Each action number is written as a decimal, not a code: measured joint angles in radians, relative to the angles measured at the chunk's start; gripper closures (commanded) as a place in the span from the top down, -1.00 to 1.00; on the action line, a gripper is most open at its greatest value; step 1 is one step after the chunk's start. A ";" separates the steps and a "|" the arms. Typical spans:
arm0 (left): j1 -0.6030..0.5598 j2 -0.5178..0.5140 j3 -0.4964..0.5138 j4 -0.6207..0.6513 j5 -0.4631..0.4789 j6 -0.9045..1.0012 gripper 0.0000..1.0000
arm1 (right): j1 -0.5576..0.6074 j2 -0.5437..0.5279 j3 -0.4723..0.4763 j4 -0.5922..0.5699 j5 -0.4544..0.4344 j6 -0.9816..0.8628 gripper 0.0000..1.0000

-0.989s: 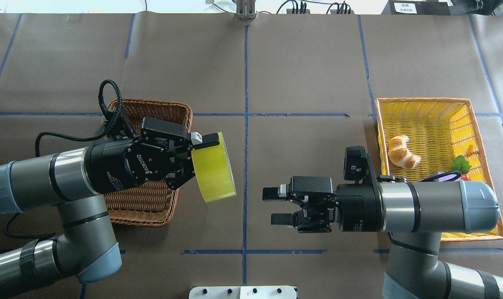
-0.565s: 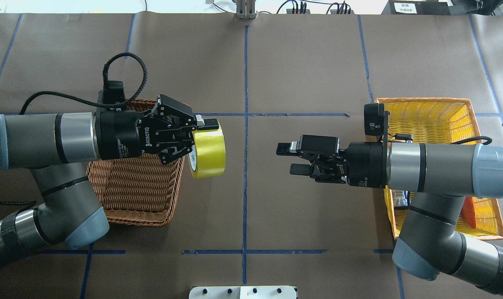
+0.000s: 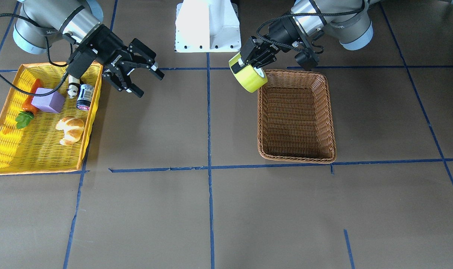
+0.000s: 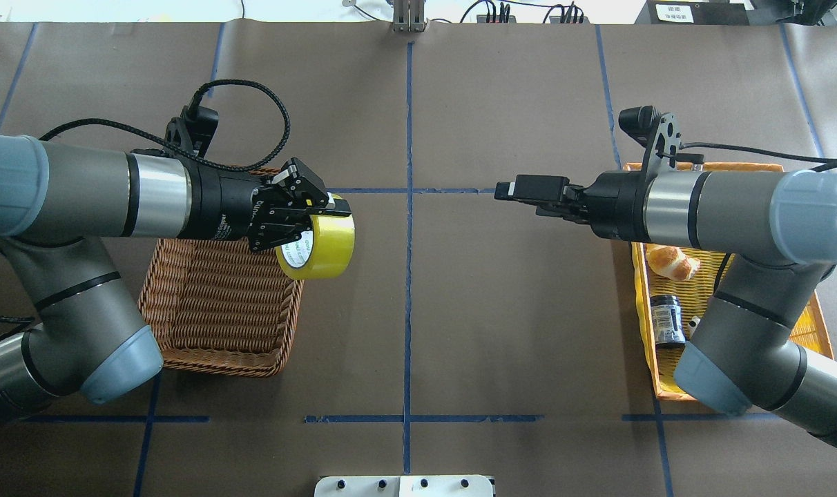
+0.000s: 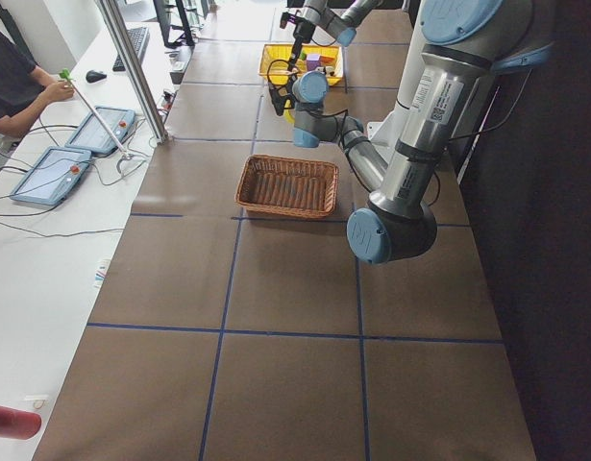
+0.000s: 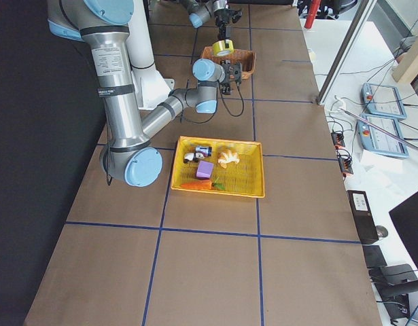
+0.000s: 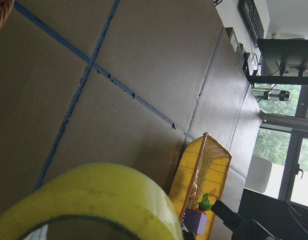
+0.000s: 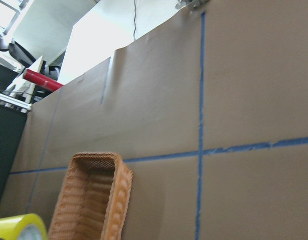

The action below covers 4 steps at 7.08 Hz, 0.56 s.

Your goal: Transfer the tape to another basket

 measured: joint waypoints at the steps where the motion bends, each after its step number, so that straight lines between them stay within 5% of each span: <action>1: -0.010 0.002 -0.040 0.149 -0.003 0.108 -0.98 | 0.018 -0.003 0.007 -0.112 -0.044 -0.084 1.00; 4: -0.014 0.012 -0.114 0.537 -0.001 0.434 -0.98 | 0.047 0.001 0.010 -0.483 -0.096 -0.379 1.00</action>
